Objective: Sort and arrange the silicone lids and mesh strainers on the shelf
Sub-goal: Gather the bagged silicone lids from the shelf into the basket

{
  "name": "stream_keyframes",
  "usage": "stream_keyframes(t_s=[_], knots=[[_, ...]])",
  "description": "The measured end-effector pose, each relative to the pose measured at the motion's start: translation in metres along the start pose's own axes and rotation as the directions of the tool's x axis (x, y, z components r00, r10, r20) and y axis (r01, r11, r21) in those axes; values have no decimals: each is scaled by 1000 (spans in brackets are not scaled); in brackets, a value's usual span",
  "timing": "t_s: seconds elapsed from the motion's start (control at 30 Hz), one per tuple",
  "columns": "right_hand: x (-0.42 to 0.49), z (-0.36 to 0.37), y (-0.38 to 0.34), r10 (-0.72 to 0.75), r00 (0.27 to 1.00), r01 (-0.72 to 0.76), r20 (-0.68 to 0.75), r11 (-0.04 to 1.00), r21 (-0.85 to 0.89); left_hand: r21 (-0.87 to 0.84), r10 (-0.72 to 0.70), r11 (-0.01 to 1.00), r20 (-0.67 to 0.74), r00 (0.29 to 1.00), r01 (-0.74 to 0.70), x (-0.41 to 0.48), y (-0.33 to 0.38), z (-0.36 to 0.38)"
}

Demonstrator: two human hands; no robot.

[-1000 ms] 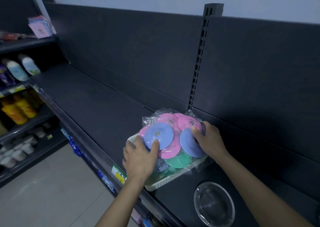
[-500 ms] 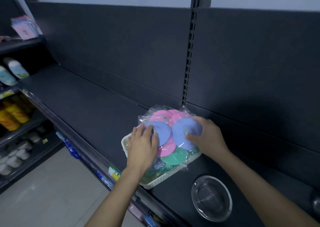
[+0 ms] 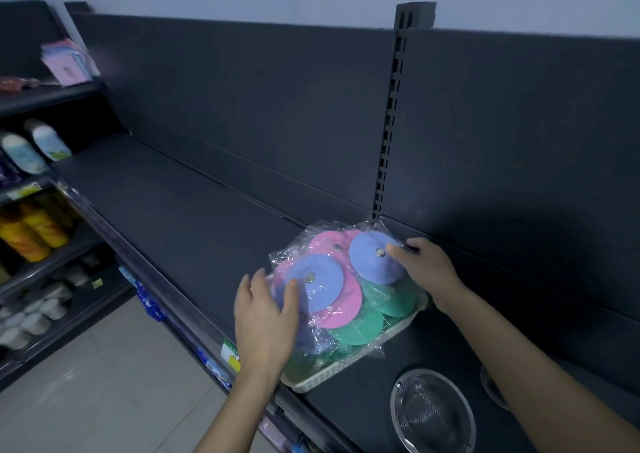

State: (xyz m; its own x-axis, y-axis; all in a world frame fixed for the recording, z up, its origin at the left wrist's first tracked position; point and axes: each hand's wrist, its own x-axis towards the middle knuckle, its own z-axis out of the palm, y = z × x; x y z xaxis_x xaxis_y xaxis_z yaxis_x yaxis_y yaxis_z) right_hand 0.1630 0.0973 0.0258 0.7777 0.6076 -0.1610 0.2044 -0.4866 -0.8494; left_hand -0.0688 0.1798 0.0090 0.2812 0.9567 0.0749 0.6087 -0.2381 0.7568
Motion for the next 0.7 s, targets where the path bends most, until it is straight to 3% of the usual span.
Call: stream_keyframes(t_s=[0.17,0.33,0.57,0.7], knots=[[-1,4,8,72,988,-85,139,992,89,-46,-272,958,173,946,284,0,-6,1],[-1,4,8,69,985,-93,158,985,147,-128,-300,936,197,933,328,-2,-2,6],[5,3,12,89,939,-163,332,966,201,-190,-375,895,173,911,404,0,1,10],[4,5,5,82,939,-168,335,957,237,-200,-407,874,198,892,443,6,-2,13]])
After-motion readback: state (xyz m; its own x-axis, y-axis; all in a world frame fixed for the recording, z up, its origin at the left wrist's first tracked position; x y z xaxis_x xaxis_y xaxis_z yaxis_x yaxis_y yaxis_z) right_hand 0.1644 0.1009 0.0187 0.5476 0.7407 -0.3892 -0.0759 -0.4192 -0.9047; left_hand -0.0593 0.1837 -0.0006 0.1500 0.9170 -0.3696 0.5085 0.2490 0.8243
